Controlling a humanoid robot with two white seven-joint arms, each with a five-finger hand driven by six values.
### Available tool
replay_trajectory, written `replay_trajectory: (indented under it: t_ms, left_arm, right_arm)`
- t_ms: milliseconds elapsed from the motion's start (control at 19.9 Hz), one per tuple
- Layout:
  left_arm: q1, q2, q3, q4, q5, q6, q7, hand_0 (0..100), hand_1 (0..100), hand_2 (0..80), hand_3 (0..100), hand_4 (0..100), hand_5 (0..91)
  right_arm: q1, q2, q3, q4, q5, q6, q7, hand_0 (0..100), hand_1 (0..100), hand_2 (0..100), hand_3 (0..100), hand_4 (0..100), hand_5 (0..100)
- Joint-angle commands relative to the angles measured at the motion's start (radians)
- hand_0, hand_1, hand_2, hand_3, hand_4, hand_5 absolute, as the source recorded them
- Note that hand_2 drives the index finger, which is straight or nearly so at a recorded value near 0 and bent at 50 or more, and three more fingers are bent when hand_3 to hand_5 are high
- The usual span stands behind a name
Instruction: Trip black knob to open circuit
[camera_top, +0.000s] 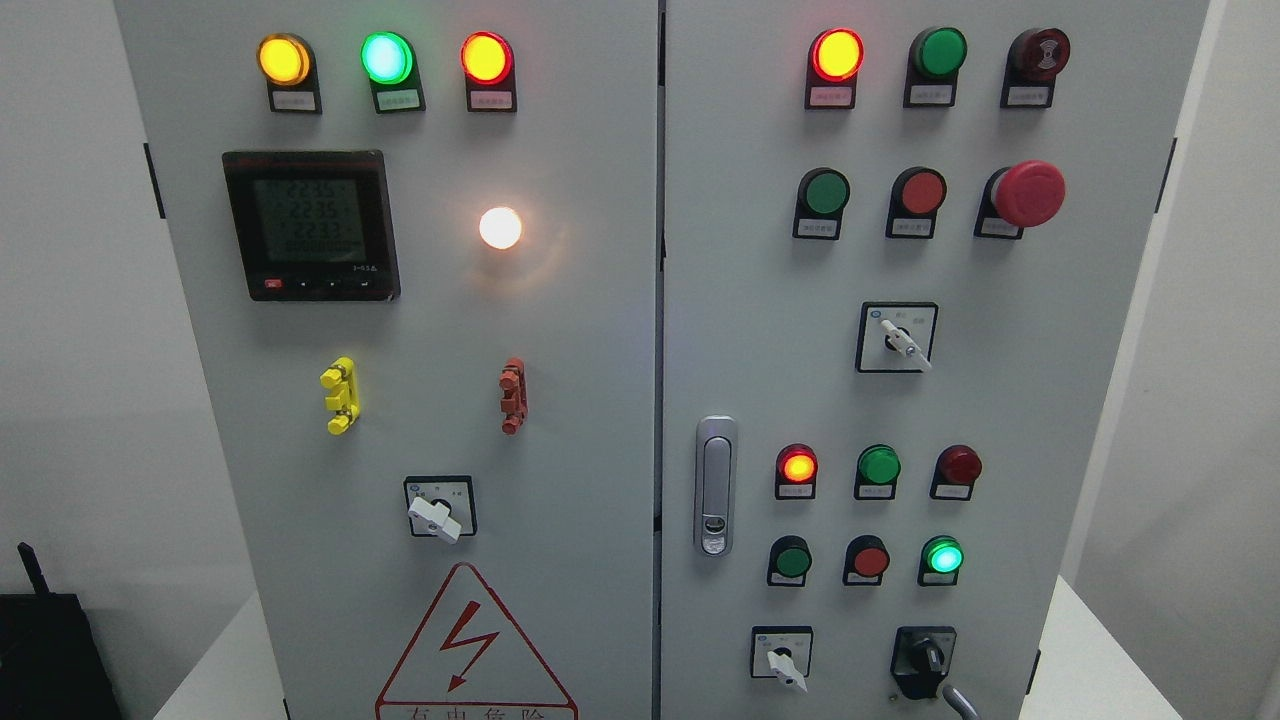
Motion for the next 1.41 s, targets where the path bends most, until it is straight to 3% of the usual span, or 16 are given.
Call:
replay_trajectory:
  t_ms: [0, 251, 301, 351, 401, 452, 502, 602, 703, 753, 1355]
  left_arm:
    - [0.000, 0.000, 0.000, 0.000, -0.023, 0.001, -0.001, 12, 39, 0.0, 0, 0, 0.0]
    - [0.000, 0.000, 0.000, 0.000, -0.023, 0.001, -0.001, 12, 39, 0.0, 0, 0, 0.0]
    - [0.000, 0.000, 0.000, 0.000, -0.023, -0.001, -0.001, 12, 39, 0.0, 0, 0, 0.0]
    - [0.000, 0.000, 0.000, 0.000, -0.023, -0.001, -0.001, 12, 39, 0.0, 0, 0, 0.0]
    - [0.000, 0.000, 0.000, 0.000, -0.023, -0.001, -0.001, 12, 39, 0.0, 0, 0, 0.0]
    - [0.000, 0.000, 0.000, 0.000, -0.023, 0.001, -0.001, 12, 39, 0.0, 0, 0, 0.0]
    - [0.000, 0.000, 0.000, 0.000, -0.023, 0.001, -0.001, 12, 39, 0.0, 0, 0, 0.0]
    - [0.000, 0.000, 0.000, 0.000, -0.023, 0.001, -0.001, 12, 39, 0.0, 0, 0, 0.0]
    - [0.000, 0.000, 0.000, 0.000, -0.023, -0.001, -0.001, 12, 39, 0.0, 0, 0, 0.0]
    - [0.000, 0.000, 0.000, 0.000, -0.023, 0.001, -0.001, 12, 39, 0.0, 0, 0, 0.0]
    - [0.000, 0.000, 0.000, 0.000, -0.023, 0.001, -0.001, 12, 39, 0.0, 0, 0, 0.0]
  right_arm:
    - [0.053, 0.001, -0.003, -0.042, 0.000, -0.005, 0.002, 0, 0, 0, 89, 80, 76]
    - [0.122, 0.003, 0.003, -0.077, -0.017, -0.033, 0.008, 0, 0, 0, 83, 74, 70]
    - [0.138, 0.003, 0.006, -0.082, -0.023, -0.046, 0.011, 0, 0, 0, 77, 69, 64]
    - [0.148, 0.002, 0.010, -0.084, -0.023, -0.065, 0.013, 0, 0, 0, 60, 54, 53]
    - [0.156, 0.003, 0.013, -0.084, -0.023, -0.085, 0.014, 0, 0, 0, 54, 49, 48]
    - [0.164, 0.003, 0.013, -0.084, -0.025, -0.100, 0.014, 0, 0, 0, 35, 29, 34]
    - [0.170, 0.005, 0.013, -0.084, -0.025, -0.108, 0.014, 0, 0, 0, 24, 19, 27]
    - [0.175, 0.006, 0.013, -0.085, -0.025, -0.116, 0.014, 0, 0, 0, 10, 6, 14]
    - [0.182, 0.006, 0.013, -0.088, -0.025, -0.122, 0.014, 0, 0, 0, 2, 0, 6]
    - [0.185, 0.005, 0.013, -0.088, -0.025, -0.122, 0.016, 0, 0, 0, 0, 0, 0]
    - [0.202, 0.000, 0.016, -0.084, -0.025, -0.122, 0.022, 0, 0, 0, 0, 0, 0]
